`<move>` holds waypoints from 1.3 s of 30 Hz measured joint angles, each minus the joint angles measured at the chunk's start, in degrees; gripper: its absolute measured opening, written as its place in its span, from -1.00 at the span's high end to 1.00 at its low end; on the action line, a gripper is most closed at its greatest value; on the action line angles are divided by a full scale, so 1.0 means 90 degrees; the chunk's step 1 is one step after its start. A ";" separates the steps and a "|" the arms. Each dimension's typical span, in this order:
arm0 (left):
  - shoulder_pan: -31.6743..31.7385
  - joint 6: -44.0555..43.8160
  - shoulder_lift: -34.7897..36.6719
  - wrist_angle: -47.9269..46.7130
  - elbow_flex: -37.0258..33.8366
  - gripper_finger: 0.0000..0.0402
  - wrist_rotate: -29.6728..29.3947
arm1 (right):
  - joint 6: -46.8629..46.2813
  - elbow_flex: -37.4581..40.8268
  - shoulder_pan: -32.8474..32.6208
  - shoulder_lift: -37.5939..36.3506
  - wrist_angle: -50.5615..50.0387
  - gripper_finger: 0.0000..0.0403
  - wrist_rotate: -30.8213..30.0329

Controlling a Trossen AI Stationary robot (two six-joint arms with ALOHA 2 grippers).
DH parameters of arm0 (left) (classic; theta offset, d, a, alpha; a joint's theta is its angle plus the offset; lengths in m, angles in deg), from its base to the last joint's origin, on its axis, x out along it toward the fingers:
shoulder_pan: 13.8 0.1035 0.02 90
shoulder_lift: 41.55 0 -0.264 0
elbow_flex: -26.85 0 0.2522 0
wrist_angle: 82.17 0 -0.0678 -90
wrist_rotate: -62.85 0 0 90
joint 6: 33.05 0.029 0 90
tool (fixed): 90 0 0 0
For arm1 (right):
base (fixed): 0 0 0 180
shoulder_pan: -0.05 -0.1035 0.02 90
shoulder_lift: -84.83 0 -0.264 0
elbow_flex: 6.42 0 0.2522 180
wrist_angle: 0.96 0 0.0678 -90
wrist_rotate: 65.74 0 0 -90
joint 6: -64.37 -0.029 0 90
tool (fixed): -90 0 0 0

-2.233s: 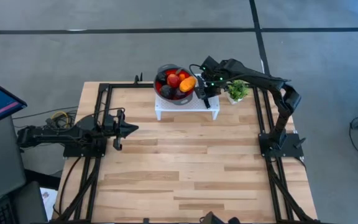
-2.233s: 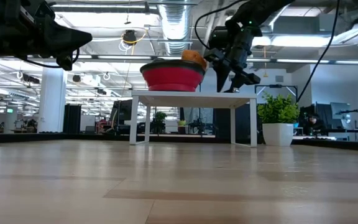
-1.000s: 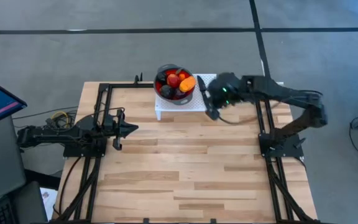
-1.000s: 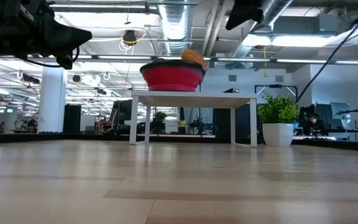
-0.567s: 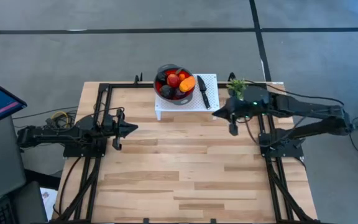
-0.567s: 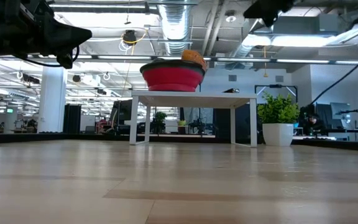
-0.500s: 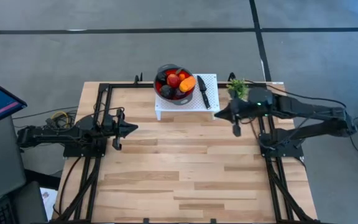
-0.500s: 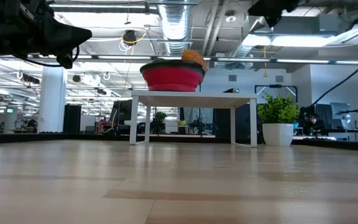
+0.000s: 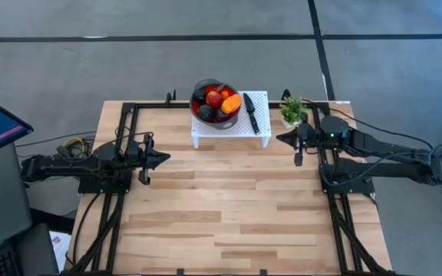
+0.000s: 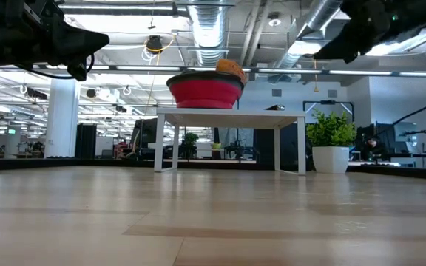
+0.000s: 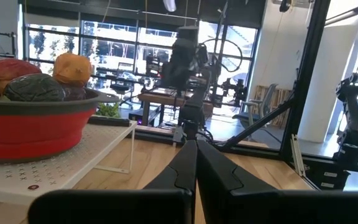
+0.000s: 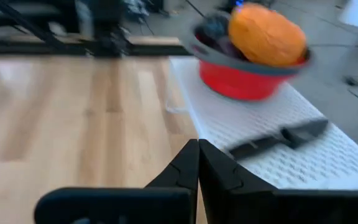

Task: Pick & Place Fruit
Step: Return to Home Position

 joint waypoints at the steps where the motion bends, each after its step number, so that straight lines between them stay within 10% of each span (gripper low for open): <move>1: 0.0000 0.0000 -0.0001 0.0001 0.0000 0.99 0.0000 | 0.0056 0.0055 0.0057 0.0000 0.0000 0.99 -0.0045; 24: 0.0000 0.0000 -0.0001 0.0021 0.0000 0.99 0.0000 | 0.1254 0.0232 0.0448 0.1335 0.1097 0.95 0.1556; 39: 0.0001 -0.0001 -0.0001 0.0084 0.0000 0.99 0.0000 | 0.0527 0.2614 0.1718 0.0423 0.4721 0.95 0.1737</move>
